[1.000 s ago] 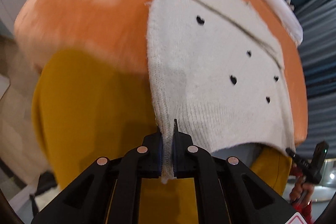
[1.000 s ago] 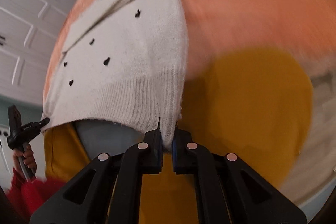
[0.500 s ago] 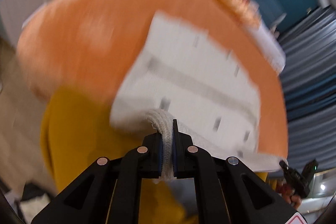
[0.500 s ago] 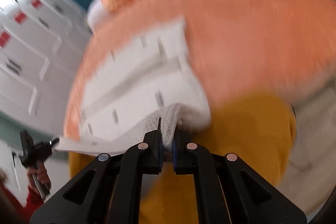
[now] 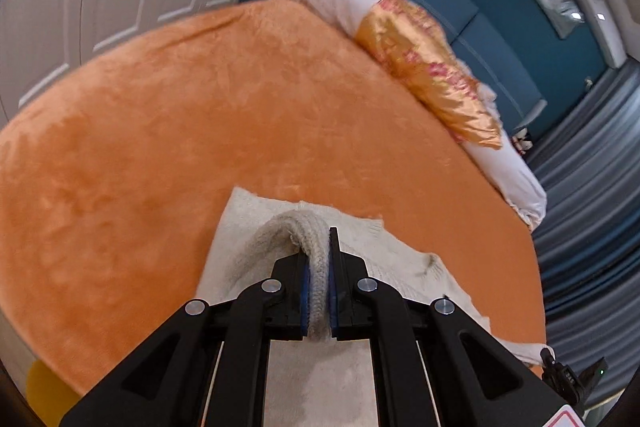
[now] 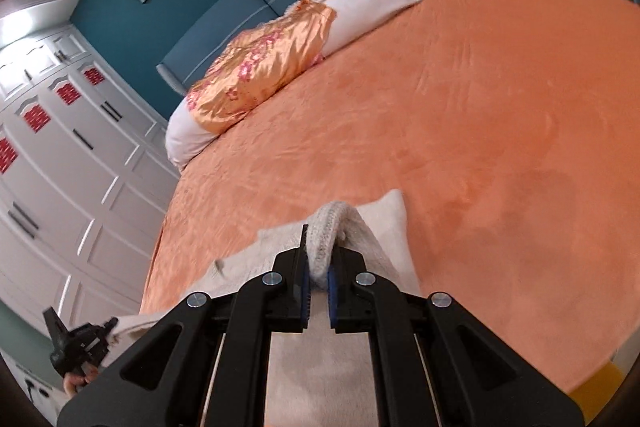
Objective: Fold small clothes
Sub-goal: 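Lift the hem with both tools and fold it toward the collar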
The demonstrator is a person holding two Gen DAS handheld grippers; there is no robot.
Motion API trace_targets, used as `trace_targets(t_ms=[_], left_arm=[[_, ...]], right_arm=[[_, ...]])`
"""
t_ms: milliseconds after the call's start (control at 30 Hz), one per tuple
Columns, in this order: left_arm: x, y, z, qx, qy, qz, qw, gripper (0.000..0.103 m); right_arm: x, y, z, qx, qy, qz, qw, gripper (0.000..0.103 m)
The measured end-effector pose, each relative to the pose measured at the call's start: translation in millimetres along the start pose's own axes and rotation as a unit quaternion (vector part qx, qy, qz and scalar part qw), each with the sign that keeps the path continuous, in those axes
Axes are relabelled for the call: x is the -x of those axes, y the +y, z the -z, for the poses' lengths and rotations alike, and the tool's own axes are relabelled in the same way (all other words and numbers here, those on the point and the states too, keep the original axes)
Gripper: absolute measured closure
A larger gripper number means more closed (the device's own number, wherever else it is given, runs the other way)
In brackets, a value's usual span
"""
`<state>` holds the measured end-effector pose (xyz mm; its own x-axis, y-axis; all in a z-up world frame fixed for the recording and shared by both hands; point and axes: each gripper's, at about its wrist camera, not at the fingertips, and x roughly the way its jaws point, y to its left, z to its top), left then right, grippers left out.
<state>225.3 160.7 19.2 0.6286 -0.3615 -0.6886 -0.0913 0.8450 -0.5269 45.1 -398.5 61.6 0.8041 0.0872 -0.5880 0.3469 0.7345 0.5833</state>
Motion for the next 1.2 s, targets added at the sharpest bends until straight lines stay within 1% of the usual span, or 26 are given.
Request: trace_targets(t_ms=[67, 267, 367, 600, 700, 767, 867, 900, 1000, 1033, 1133, 1167, 1200], left_arm=[[-22, 2, -4, 0.002, 0.008, -0.011, 0.9999, 0.099], [-66, 3, -8, -0.014, 0.028, -0.05, 0.9982, 0.099], [-94, 10, -12, -0.009, 0.048, -0.064, 0.9967, 0.098], [-136, 19, -9, -0.011, 0.072, -0.086, 0.9936, 0.097], [-147, 24, -9, -0.007, 0.071, -0.089, 0.9935, 0.095], [-150, 28, -8, -0.005, 0.067, -0.086, 0.994, 0.089], [-152, 32, -4, -0.008, 0.055, -0.078, 0.9954, 0.088], [-152, 33, -1, -0.014, 0.045, -0.074, 0.9961, 0.088], [-150, 30, 7, -0.031, 0.02, -0.072, 0.9967, 0.088], [-149, 31, 7, -0.03, 0.019, -0.07, 0.9969, 0.088], [-134, 32, 1, -0.001, 0.036, -0.053, 0.9979, 0.086], [-123, 31, -1, 0.006, 0.039, -0.041, 0.9984, 0.082], [-106, 27, -1, 0.004, 0.029, -0.03, 0.9991, 0.065]], right_arm=[[-26, -2, -7, -0.008, 0.009, 0.005, 1.0, 0.098], [-86, -1, -19, -0.009, 0.034, 0.023, 0.999, 0.098], [-108, -5, -22, -0.01, 0.044, 0.032, 0.998, 0.097], [-153, -26, -16, -0.022, 0.073, 0.055, 0.996, 0.097], [-170, -35, -9, -0.024, 0.087, 0.06, 0.994, 0.097], [-178, -38, -4, -0.016, 0.091, 0.063, 0.994, 0.097], [-182, -34, 0, 0.011, 0.086, 0.075, 0.993, 0.098], [-183, -33, 2, 0.018, 0.084, 0.079, 0.993, 0.098], [-181, -33, 5, 0.019, 0.073, 0.075, 0.994, 0.097], [-180, -34, 5, 0.015, 0.071, 0.071, 0.995, 0.096], [-162, -32, -5, -0.007, 0.072, 0.052, 0.996, 0.091], [-143, -27, -10, -0.012, 0.055, 0.029, 0.998, 0.087], [-127, -23, -12, -0.012, 0.038, 0.016, 0.999, 0.075]])
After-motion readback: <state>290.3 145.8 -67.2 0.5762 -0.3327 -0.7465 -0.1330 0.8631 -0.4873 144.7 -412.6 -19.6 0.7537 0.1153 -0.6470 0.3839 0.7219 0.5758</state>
